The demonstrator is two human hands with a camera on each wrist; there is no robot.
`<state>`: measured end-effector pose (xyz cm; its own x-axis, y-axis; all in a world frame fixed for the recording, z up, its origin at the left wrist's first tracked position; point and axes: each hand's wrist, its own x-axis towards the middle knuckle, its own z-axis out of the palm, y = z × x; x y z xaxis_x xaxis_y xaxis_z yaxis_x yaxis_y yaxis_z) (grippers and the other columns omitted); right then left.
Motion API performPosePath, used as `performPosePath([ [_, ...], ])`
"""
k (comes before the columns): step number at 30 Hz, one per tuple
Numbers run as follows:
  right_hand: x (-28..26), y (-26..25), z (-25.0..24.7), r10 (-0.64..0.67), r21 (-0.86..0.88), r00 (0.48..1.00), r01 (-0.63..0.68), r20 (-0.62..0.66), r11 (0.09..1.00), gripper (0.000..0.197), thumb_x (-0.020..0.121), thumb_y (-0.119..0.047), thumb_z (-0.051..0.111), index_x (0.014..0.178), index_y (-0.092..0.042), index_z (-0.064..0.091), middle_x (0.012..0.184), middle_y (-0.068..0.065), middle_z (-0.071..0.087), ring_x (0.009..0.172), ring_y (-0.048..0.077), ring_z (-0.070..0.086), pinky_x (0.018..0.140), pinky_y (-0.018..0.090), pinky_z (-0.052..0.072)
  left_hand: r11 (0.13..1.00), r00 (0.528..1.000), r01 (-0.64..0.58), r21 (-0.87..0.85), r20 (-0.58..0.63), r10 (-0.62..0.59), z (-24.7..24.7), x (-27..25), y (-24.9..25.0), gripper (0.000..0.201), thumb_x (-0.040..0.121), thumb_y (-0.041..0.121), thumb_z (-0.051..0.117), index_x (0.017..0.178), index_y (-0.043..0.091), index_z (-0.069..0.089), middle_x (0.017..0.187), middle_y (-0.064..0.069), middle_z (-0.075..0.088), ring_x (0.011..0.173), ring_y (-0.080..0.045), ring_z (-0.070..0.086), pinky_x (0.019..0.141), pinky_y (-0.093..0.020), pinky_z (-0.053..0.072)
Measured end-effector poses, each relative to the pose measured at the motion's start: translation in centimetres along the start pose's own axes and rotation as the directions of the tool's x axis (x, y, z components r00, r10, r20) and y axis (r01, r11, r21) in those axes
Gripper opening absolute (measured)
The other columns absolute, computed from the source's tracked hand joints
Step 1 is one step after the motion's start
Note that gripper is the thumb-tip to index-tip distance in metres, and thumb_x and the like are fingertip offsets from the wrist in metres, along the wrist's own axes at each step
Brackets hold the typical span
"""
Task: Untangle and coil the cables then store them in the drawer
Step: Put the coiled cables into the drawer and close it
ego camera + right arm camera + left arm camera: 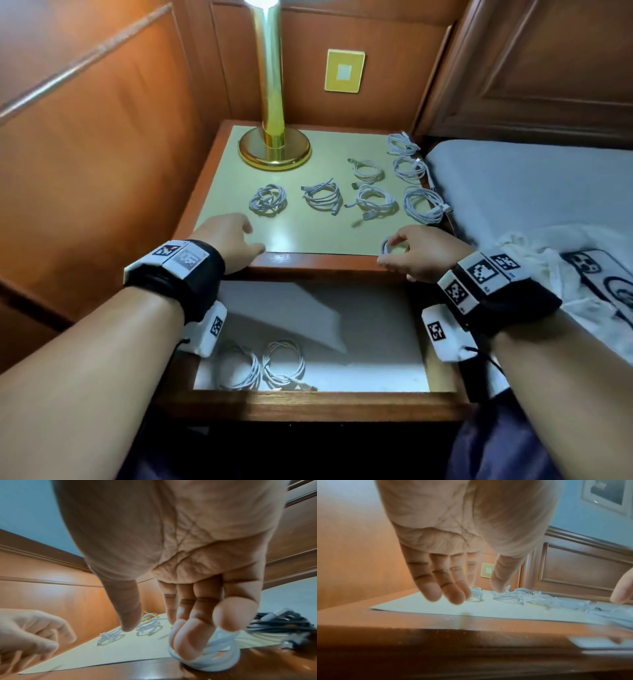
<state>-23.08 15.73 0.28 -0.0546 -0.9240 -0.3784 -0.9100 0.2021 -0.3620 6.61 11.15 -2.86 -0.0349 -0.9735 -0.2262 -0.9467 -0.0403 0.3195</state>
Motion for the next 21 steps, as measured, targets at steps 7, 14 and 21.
performPosePath([
  [7, 0.5, 2.7, 1.2, 0.118, 0.077, 0.986, -0.128, 0.115, 0.989, 0.071, 0.089, -0.044, 0.069, 0.147, -0.027, 0.033, 0.096, -0.005, 0.059, 0.076, 0.023, 0.075, 0.054, 0.028, 0.050, 0.994, 0.998, 0.044, 0.096, 0.029, -0.047, 1.8, 4.4, 1.8, 0.082, 0.087, 0.043, 0.067, 0.154, 0.030, 0.021, 0.129, -0.018, 0.052, 0.109, -0.038, 0.059, 0.091, -0.044, 0.052],
  [14, 1.7, 2.6, 1.5, 0.043, -0.069, 0.992, -0.035, 0.117, 0.997, 0.075, 0.088, -0.051, 0.065, 0.149, -0.024, 0.033, 0.122, 0.001, 0.062, 0.078, 0.015, 0.060, 0.072, 0.034, 0.051, 0.956, 0.996, 0.076, 0.284, 0.032, -0.088, 2.0, 6.6, 2.7, 0.078, 0.087, 0.054, 0.063, 0.151, 0.040, 0.022, 0.134, -0.017, 0.047, 0.117, -0.041, 0.056, 0.100, -0.046, 0.042],
  [21, 2.3, 2.2, 1.2, 0.030, -0.067, 0.990, -0.021, 0.141, 0.998, 0.050, 0.091, -0.046, 0.063, 0.127, -0.014, 0.053, 0.084, 0.001, 0.062, 0.079, 0.022, 0.061, 0.058, 0.026, 0.044, 0.956, 0.996, 0.086, 0.282, -0.001, -0.089, 2.5, 7.2, 3.4, 0.066, 0.092, 0.052, 0.061, 0.149, 0.039, 0.031, 0.139, -0.014, 0.045, 0.121, -0.040, 0.053, 0.104, -0.048, 0.039],
])
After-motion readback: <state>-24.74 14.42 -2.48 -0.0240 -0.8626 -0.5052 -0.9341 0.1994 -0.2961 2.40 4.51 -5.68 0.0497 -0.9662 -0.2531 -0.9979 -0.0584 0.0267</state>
